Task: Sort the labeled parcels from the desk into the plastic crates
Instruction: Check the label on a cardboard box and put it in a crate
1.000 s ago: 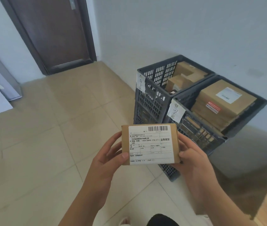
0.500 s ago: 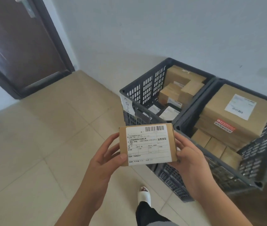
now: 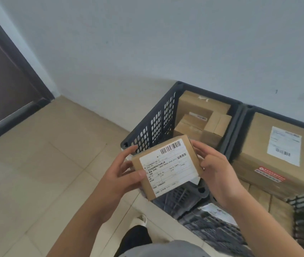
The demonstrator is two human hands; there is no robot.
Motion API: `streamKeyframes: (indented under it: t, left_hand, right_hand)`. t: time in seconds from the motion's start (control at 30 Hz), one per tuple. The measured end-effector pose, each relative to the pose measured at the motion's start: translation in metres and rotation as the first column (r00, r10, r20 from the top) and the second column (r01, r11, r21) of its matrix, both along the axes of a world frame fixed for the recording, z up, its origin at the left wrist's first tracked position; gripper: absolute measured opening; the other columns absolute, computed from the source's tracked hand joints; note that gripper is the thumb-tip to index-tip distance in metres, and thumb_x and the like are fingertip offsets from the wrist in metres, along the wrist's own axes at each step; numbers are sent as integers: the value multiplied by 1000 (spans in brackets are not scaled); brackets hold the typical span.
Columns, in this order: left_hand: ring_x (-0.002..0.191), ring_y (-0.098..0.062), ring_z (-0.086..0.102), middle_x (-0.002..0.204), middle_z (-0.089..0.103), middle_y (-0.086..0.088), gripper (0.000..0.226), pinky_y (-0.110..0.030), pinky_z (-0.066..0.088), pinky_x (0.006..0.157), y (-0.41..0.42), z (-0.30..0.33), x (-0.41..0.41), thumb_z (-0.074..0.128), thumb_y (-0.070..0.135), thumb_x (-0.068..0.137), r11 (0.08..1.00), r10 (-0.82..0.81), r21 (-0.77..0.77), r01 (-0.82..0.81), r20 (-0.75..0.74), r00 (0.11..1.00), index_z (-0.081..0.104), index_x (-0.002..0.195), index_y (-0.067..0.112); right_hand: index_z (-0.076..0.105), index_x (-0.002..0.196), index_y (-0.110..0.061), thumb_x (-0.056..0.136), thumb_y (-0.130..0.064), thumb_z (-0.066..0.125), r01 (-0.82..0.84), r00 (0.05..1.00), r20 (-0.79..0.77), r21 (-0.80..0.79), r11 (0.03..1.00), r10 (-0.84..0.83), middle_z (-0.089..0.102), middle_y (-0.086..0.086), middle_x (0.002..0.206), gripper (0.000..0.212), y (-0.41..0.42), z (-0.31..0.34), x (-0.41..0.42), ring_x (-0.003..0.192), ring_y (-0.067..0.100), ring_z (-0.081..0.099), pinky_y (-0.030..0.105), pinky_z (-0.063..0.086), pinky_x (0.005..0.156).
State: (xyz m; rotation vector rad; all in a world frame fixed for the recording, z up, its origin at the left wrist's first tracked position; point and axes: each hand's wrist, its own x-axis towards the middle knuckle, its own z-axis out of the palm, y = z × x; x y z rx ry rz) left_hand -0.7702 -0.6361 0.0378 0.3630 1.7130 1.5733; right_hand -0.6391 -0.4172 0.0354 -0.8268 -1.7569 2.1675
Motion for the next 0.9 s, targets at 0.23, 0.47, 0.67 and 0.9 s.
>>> streamKeyframes:
  t: [0.23, 0.47, 0.67, 0.9]
  left_hand:
    - [108, -29, 74, 123, 75, -7, 79, -40, 63, 84, 62, -7, -115, 85, 32, 66, 956, -293, 3, 295, 121, 949, 56, 139, 29]
    - [111, -21, 73, 123, 72, -3, 71, -43, 63, 90, 115, -14, -188, 91, 39, 65, 906, -420, -19, 422, 80, 904, 65, 130, 38]
    - [118, -9, 50, 133, 48, 10, 70, -24, 52, 95, 186, -73, -201, 87, 36, 81, 887, -459, -217, 408, -318, 830, 52, 141, 44]
    - [125, -26, 49, 141, 40, -8, 75, -32, 49, 93, 271, -136, -181, 83, 38, 84, 863, -503, -359, 356, -539, 676, 48, 151, 35]
  right_hand:
    - [70, 129, -23, 72, -17, 43, 133, 991, 27, 0, 991, -133, 75, 4, 119, 63, 35, -7, -64, 107, 28, 70, 44, 55, 87]
    - [65, 130, -30, 97, -24, 53, 343, 911, 210, 99, 934, -356, 74, -4, 120, 36, 47, -14, -113, 117, 20, 66, 50, 47, 107]
    - [45, 152, -31, 99, -28, 65, 463, 594, 522, 400, 791, -612, 42, 1, 159, 56, 38, -44, -107, 135, 23, 47, 43, 48, 104]
    - [8, 163, -35, 97, -39, 64, 184, 336, 816, 434, 882, -471, 5, 6, 172, 87, 18, -72, -89, 157, 39, 12, 65, 27, 121]
